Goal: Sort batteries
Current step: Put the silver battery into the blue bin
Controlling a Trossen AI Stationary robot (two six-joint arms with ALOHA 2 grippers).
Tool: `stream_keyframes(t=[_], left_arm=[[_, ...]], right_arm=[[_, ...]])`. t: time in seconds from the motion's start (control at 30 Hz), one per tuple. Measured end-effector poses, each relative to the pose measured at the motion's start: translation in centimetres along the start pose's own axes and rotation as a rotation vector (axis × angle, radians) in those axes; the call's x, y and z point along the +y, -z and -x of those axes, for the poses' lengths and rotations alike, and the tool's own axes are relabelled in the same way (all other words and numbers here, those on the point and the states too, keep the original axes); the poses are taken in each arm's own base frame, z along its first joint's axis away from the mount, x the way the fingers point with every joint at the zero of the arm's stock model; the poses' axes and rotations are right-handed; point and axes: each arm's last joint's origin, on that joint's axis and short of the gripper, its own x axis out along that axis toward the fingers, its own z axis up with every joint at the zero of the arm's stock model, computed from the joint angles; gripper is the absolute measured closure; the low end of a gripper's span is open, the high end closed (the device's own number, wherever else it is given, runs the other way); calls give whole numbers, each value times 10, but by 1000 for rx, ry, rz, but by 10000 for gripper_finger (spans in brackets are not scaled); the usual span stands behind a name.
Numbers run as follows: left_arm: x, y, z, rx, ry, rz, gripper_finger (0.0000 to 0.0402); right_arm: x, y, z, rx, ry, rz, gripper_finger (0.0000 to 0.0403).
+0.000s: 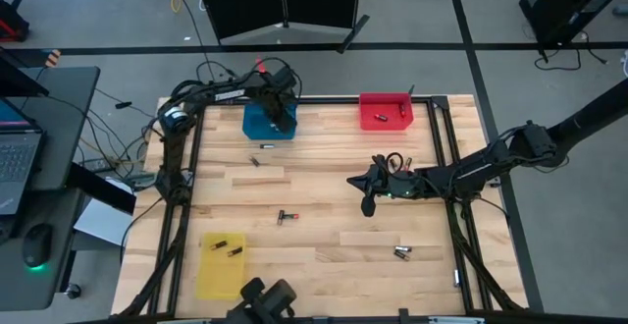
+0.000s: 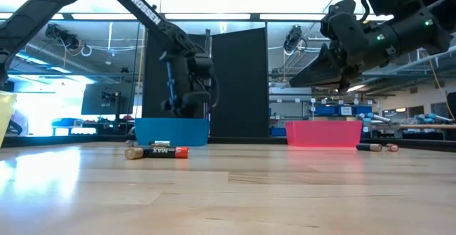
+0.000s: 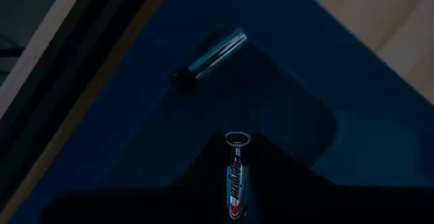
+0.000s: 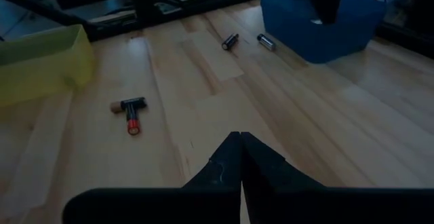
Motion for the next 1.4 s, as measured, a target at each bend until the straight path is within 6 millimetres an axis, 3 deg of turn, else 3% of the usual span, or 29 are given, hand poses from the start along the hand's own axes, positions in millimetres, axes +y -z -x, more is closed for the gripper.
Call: stream_keyframes(t=[0.17, 0.37, 0.87, 1.17, 1.4], left_arm=[[1, 1, -12, 34, -27, 4, 361], [1, -3, -13, 5, -60, 0, 360], [-5, -4, -13, -12, -34, -44, 283], [-25, -7, 32, -142, -123, -86, 263], [-63, 9, 80, -339, -132, -157, 290]], right_arm=[[0, 0, 0, -1, 0, 6, 391], [0, 0, 0, -1, 0, 7, 391], [0, 0, 0, 2, 1, 14, 386], [-1, 2, 0, 19, 6, 43, 387], [-1, 3, 0, 30, 10, 56, 388]])
